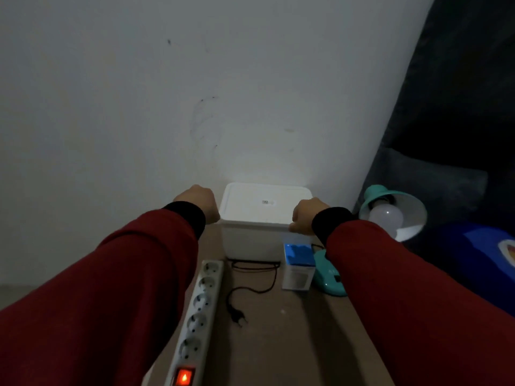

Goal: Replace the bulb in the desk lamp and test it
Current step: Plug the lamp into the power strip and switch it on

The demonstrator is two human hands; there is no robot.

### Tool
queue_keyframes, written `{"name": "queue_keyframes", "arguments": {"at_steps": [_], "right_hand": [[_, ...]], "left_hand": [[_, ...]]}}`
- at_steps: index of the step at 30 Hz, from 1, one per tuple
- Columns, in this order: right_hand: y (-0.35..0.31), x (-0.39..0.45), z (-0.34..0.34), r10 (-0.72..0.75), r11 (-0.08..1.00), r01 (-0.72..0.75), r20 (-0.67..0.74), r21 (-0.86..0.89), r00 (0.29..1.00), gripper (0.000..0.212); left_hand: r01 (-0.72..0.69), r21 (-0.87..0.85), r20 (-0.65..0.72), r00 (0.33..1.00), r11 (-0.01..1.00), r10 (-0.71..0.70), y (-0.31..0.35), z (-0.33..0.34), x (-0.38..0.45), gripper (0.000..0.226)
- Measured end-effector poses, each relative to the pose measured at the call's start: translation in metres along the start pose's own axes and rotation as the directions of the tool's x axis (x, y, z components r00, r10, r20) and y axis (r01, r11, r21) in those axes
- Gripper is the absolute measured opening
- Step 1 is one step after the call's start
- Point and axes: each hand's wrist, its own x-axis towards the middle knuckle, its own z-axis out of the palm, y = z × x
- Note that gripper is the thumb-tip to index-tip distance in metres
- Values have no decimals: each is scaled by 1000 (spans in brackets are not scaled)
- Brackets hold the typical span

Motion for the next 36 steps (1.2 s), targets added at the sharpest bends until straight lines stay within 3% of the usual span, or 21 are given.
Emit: {"name": "queue_keyframes", "arguments": {"at_steps": [9, 15, 21, 27, 31, 34, 36], "right_hand": [[-49, -31, 62, -104, 979, 93, 49, 181, 993, 47], [-79, -34, 130, -112, 938, 76, 90, 338, 990, 44], [-93, -37, 180, -51, 856, -28, 138, 516, 989, 52], [-96, -34, 200, -23, 844, -21, 76, 536, 997, 55], [-96, -31, 200, 12, 849, -39, 54, 527, 998, 57], [-98, -26, 197, 68, 765, -80, 43, 639, 997, 58], [-102, -23, 193, 108, 631, -100, 41, 770, 993, 59]], "left_hand": [[-2, -99, 35, 999, 995, 6, -48, 46, -34, 37], [29, -290, 103, 995, 957, 1, -67, 97, -60, 36], [129, -497, 180, 983, 858, -43, -73, 152, -82, 46], [163, -743, 181, 983, 649, -39, -73, 178, -92, 49], [157, -790, 162, 986, 592, -46, -75, 183, -92, 49], [163, -804, 160, 986, 571, -57, -74, 185, -93, 48], [166, -815, 158, 985, 555, -63, -74, 186, -93, 48]]}}
